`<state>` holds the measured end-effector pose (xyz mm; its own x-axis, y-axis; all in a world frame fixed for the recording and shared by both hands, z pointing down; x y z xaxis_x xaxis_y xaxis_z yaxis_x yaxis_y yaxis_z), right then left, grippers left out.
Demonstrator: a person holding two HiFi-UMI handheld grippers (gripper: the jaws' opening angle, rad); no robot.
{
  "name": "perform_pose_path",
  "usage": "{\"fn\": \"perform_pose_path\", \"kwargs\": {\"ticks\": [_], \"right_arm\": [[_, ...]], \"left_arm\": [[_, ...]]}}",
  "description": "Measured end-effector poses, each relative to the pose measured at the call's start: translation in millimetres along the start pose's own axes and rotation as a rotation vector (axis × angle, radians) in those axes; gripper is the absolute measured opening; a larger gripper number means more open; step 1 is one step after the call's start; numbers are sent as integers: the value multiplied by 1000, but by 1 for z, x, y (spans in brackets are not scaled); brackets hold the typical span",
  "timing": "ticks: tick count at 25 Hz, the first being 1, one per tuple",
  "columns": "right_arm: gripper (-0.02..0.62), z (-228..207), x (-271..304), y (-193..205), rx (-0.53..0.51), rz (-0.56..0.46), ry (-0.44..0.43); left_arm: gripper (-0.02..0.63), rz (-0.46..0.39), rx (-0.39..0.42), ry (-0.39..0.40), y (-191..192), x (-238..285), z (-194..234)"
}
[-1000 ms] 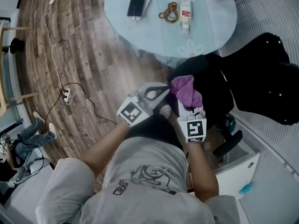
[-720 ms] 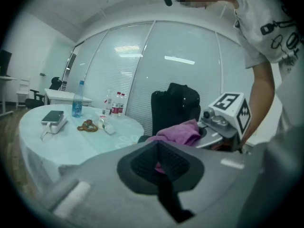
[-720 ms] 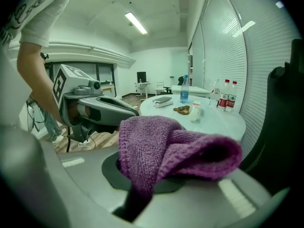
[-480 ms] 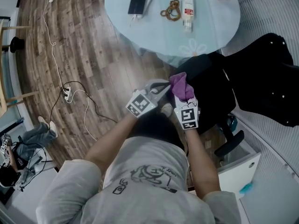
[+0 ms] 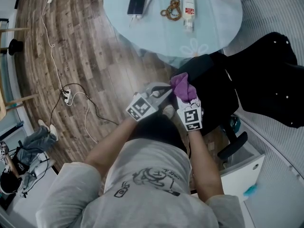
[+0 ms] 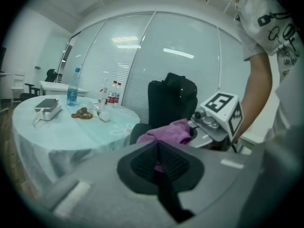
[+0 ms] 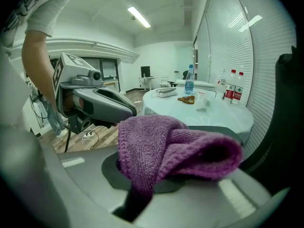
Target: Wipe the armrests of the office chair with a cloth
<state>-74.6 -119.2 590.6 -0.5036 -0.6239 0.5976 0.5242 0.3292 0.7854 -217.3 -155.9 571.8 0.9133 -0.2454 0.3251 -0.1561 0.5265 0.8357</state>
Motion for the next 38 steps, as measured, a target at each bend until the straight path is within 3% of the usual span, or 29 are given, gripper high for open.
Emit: {"fn": "perform_pose_path", "kwargs": {"ticks": [8,18,24,32,38], "right_arm": [[33,-26,2,9,-1,10,17],[34,-125,2,38,19,59,132],[34,-166,4,44,-21,113,163],[29,-163,6,43,25,116,189],[31,-141,6,35,2,106,188]], "left_arm": [[2,-2,4,-2,-4,2,4],[2,-10,-11,-11,-5,-1,11],[2,-19,-24,-19,-5,-7,14],[2,-18,-25,-19,-4,-7,17],[2,-11,-18,-16,-6,-6,16]]}}
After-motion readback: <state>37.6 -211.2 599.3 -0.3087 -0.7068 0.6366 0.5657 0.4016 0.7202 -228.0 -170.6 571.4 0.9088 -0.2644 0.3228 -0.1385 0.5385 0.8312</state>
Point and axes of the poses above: the fingertips, and each gripper's own axes: x forward along the fingers, z to its left, y out of its underside, the point moved 9 cm from there along -x, backward along the fingers, and after that the axes turned 14 degrees about -x, right-handed, at the moved point
